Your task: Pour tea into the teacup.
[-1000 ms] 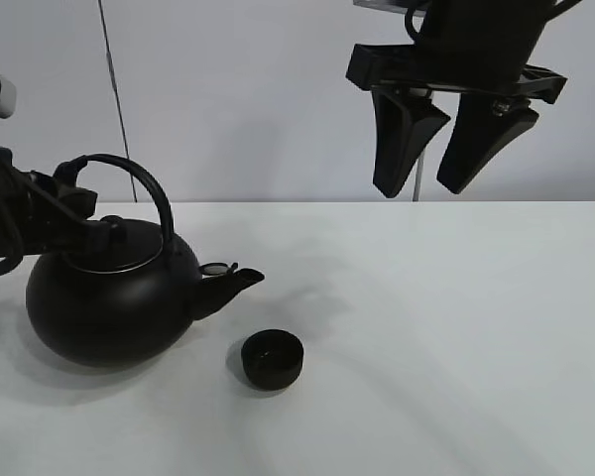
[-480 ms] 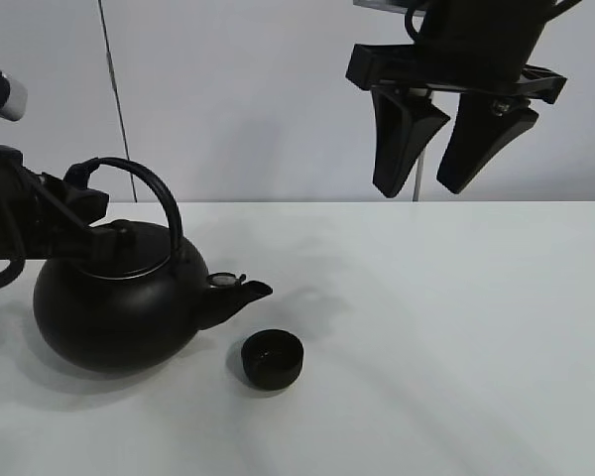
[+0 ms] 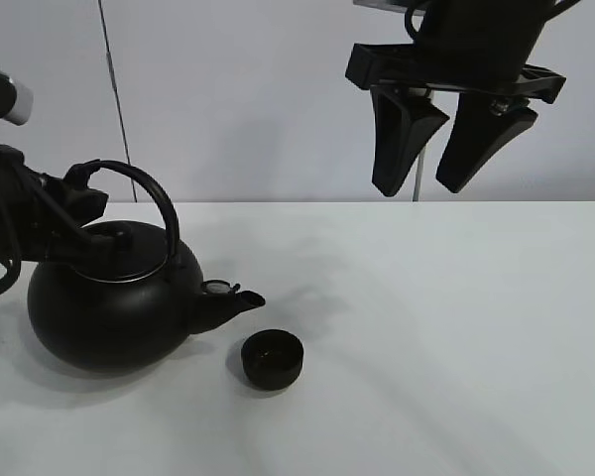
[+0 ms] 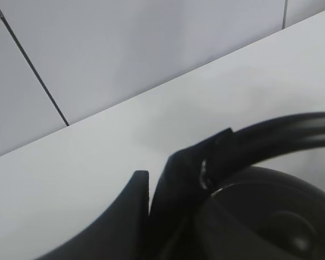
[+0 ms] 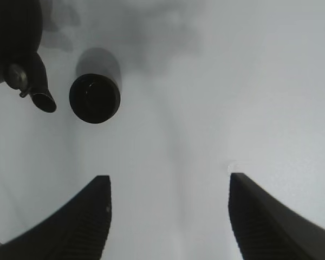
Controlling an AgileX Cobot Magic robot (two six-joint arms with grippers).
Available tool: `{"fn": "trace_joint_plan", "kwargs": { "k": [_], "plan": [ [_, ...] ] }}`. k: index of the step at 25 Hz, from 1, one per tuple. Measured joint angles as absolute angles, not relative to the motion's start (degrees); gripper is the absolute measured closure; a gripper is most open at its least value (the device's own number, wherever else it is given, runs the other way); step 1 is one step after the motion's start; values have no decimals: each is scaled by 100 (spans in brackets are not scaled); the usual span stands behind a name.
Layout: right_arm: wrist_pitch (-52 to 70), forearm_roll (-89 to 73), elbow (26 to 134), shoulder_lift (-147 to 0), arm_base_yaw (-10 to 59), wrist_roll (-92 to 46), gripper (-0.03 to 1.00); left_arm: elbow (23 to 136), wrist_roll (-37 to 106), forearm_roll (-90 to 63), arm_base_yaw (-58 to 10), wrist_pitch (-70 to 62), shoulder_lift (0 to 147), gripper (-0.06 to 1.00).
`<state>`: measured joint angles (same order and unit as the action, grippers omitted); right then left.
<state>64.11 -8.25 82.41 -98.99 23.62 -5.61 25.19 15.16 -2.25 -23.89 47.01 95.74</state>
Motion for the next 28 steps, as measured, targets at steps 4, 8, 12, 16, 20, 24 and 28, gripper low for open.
{"fn": "trace_joint_plan", "kwargs": {
  "k": [4, 8, 12, 16, 20, 24, 28],
  "plan": [
    [6392, -825, 8241, -9899, 2362, -561, 54, 2519, 1501, -225, -2389, 4701, 9574, 82],
    [6392, -825, 8241, -9899, 2362, -561, 54, 2519, 1122, -225, -2389, 4701, 9574, 82],
    [6369, -826, 8241, -9899, 2362, -561, 54, 2519, 765, -209, -2389, 4701, 9574, 82],
    [6321, -831, 8241, -9899, 2362, -561, 54, 2519, 513, -183, -2389, 4701, 9574, 82],
    [6297, -831, 8241, -9899, 2362, -561, 54, 2519, 289, -189, -2389, 4701, 9574, 82],
    [6297, -831, 8241, -9899, 2362, -561, 54, 2519, 286, -189, -2389, 4697, 9574, 82],
    [6290, -831, 8241, -9899, 2362, -561, 54, 2519, 775, -189, -2389, 4697, 9574, 82]
  ]
}}
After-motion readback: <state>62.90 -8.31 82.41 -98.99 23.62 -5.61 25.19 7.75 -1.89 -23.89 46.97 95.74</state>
